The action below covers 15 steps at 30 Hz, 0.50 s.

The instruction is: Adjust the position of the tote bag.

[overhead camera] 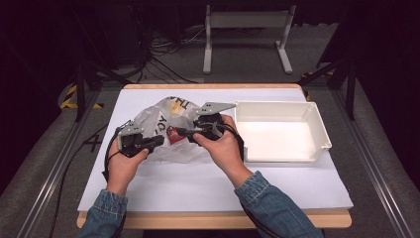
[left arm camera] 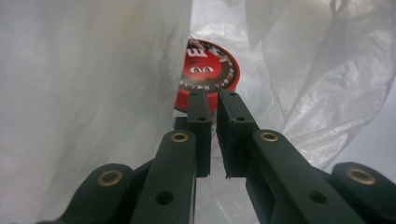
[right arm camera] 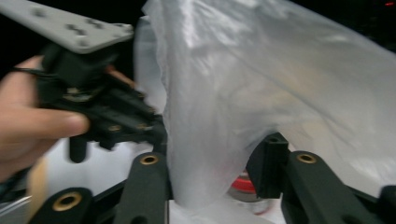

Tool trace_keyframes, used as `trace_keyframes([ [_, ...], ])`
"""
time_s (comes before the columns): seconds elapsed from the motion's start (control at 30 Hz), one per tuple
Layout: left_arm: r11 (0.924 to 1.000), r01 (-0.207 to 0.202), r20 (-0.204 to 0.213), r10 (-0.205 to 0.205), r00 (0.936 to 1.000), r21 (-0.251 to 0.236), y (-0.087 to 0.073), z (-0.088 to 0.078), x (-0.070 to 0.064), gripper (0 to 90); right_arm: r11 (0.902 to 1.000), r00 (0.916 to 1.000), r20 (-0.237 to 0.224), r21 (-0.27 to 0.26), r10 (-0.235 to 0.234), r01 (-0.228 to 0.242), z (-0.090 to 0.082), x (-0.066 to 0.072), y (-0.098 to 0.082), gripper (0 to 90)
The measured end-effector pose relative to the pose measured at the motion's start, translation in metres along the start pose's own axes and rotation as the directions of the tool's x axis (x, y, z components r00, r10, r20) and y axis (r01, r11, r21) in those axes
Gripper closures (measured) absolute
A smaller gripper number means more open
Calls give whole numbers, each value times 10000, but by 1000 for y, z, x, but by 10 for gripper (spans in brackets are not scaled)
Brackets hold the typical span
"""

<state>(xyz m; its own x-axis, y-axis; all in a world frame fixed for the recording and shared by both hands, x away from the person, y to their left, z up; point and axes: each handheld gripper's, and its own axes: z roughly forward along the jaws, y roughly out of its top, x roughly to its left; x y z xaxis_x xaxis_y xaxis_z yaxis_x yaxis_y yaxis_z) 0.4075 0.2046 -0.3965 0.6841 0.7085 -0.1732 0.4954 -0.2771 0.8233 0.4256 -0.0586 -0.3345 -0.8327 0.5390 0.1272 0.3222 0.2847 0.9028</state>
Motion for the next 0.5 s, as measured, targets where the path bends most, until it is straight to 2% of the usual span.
trace_keyframes([
  [0.03,10000,0,0,0,10000,0,0,0,0,839,10000,10000,0,0,0,0,0,0,0,643],
  [0.07,9999,-8,10,7,10000,170,-2,1,2,840,9996,9989,423,190,-193,185,4,-4,0,648],
  [0.1,9999,-8,10,7,10000,170,-2,1,2,839,9996,9989,423,190,-193,185,4,-4,0,648],
  [0.17,9992,87,100,-91,9999,387,-5,1,3,838,9980,9958,808,483,-441,403,9,-8,-2,621],
  [0.23,9982,77,123,-84,9999,600,-7,2,5,834,9962,9929,1023,690,-608,539,13,-13,-4,542],
  [0.27,9978,75,86,-81,9999,661,-8,3,5,821,9924,9895,1156,972,-865,754,18,-17,-7,397],
  [0.3,9965,144,78,-151,9999,828,-10,5,7,808,9897,9871,1225,1117,-1028,892,20,-20,-9,334],
  [0.37,9956,202,74,-209,9998,916,-11,6,8,782,9868,9843,1312,1262,-1181,1015,22,-22,-11,299],
  [0.4,9941,308,62,-317,9995,1044,-14,8,9,775,9821,9783,1552,1498,-1373,1140,24,-27,-16,242],
  [0.43,9941,308,62,-317,9995,1044,-14,8,9,770,9821,9783,1552,1498,-1373,1140,24,-27,-16,242],
  [0.5,9934,294,-106,-284,9995,1107,-15,9,12,768,9787,9732,1779,1696,-1455,1154,25,-32,-19,231],
])
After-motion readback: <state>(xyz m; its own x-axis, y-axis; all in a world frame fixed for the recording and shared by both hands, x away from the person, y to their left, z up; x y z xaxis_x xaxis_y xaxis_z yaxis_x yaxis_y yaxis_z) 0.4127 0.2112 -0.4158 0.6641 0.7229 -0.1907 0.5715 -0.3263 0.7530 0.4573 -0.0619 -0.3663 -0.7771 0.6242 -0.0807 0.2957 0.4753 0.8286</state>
